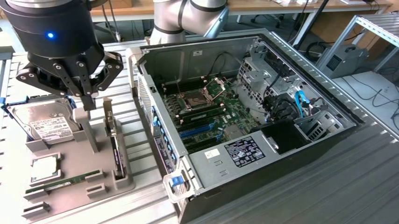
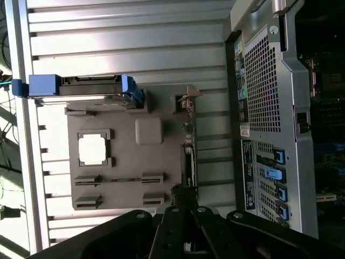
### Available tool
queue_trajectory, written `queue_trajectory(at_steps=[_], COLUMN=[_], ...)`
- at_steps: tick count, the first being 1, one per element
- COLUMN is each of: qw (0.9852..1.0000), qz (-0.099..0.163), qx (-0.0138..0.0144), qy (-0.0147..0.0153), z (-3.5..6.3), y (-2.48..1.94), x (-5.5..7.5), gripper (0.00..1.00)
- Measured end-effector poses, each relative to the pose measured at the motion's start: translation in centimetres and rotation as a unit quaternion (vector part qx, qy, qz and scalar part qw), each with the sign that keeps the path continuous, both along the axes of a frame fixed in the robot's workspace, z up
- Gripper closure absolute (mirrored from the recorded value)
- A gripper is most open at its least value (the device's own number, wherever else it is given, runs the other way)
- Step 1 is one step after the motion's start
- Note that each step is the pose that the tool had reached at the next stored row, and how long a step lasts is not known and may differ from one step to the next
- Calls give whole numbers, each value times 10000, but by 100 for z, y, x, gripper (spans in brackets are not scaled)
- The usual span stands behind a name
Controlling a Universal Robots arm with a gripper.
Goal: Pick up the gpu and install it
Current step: 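Reach for the gpu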
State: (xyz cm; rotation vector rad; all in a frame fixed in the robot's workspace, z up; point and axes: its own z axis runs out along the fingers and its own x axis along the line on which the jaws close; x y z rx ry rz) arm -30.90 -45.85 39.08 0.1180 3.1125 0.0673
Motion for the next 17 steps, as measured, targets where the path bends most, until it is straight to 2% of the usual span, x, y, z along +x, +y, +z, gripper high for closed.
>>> queue_trajectory(at_steps=[17], qw=[10000], qz=[0], qx=[0], qy=[0], z=[-5], y=[-90], x=[-23], gripper=[89])
